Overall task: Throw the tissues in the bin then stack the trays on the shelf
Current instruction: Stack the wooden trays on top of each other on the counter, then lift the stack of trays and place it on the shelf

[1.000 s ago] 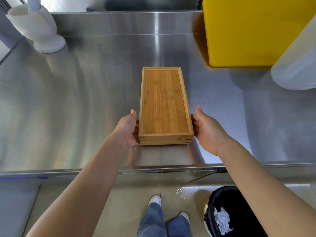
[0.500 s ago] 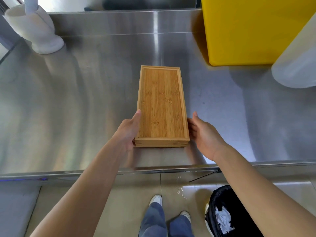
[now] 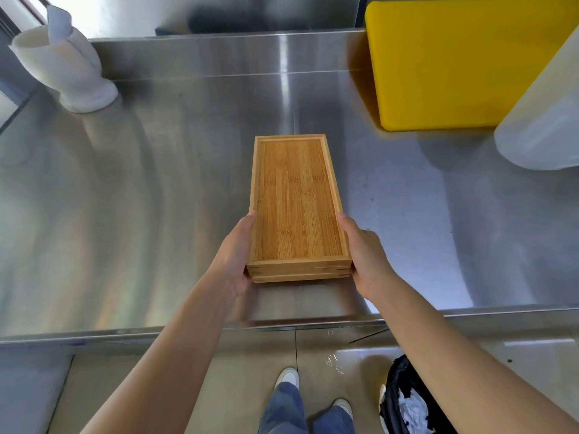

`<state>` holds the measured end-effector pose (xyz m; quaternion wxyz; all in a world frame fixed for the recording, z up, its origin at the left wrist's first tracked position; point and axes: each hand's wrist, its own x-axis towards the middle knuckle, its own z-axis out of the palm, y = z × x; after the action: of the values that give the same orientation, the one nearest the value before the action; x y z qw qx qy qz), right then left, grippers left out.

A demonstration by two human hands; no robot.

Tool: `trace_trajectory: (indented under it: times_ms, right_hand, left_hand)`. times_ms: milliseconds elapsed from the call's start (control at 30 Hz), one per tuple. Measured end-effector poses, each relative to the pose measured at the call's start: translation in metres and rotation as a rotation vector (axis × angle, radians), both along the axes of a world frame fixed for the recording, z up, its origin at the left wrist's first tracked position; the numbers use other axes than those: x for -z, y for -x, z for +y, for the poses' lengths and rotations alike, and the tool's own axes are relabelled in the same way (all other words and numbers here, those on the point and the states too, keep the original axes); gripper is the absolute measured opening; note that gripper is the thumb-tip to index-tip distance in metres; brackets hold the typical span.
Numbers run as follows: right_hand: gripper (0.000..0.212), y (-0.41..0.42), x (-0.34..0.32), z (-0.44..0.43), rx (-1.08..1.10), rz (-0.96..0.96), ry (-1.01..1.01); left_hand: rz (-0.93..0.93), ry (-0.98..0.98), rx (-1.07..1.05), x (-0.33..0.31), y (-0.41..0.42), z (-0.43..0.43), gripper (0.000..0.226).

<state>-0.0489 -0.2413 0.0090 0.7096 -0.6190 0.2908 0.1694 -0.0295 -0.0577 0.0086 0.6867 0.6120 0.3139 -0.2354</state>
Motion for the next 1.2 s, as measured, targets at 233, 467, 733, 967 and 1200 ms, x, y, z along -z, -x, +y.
trace_trajectory:
  times_ms: [233,467,733,967,1200]
  right_hand:
    - [0.096,-0.004,0.001,0.002,0.061,-0.038,-0.02]
    - [0.095,-0.028,-0.003,0.007,0.105,-0.071,-0.042]
    - [0.054,-0.069,-0.028,0.019,0.081,-0.144,-0.046]
    - [0.037,-0.125,-0.077,0.029,0.048,-0.266,0.014]
    - [0.037,-0.218,-0.135,0.031,0.003,-0.427,0.034]
  left_hand:
    - [-0.035,0.188,0.028,0.005,-0.004,0.015,0.046]
    - [-0.007,0.259,0.086,0.001,-0.027,0.028,0.059]
    - [-0.118,0.212,0.142,-0.026,-0.074,0.049,0.065]
    - [-0.258,0.194,0.121,-0.076,-0.126,0.056,0.06]
    - [-0.392,0.157,0.036,-0.143,-0.205,0.058,0.064]
